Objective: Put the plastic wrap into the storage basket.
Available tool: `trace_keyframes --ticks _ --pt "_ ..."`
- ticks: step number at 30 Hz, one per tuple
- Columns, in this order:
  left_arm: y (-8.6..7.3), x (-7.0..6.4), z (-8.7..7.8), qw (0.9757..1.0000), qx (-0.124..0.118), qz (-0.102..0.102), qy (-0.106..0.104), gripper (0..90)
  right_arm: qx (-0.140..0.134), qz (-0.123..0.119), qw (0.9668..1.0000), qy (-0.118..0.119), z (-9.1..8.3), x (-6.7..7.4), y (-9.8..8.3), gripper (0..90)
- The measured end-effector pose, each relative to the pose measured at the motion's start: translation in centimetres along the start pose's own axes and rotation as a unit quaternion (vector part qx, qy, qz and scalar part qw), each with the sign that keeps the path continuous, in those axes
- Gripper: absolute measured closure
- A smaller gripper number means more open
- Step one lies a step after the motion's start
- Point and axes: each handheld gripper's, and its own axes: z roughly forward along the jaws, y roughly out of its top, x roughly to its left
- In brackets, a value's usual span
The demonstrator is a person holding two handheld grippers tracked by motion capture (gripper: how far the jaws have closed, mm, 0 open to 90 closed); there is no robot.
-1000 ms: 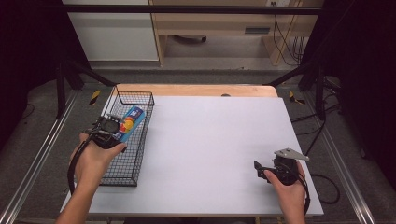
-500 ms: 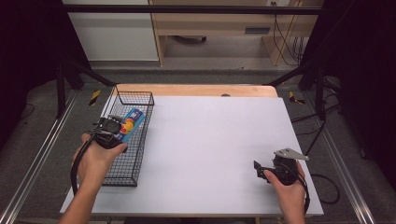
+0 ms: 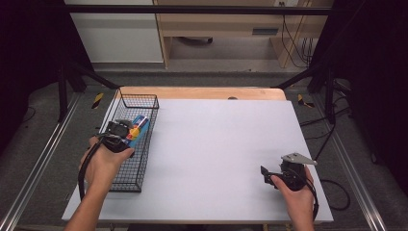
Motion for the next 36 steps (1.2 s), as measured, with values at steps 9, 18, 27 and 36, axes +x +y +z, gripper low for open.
trace_keyframes --ticks 9,18,27,36 --pt "0.1 -0.1 0.7 0.9999 0.016 0.004 -0.001 31.9 0.002 -0.001 1.0 0.001 0.1 0.1 0.0 10.9" --pt "0.2 -0.1 0.9 0.9997 0.023 0.007 -0.001 31.9 0.002 0.0 1.0 0.002 0.1 0.1 0.0 11.0" --pt "0.4 -0.2 1.0 0.9994 0.032 0.013 0.0 31.9 0.002 -0.001 1.0 0.002 0.1 0.1 0.0 11.0" --pt "0.4 -0.4 1.1 0.9992 0.037 0.017 0.004 31.8 0.002 -0.001 1.0 0.003 0.1 0.1 0.0 11.0"
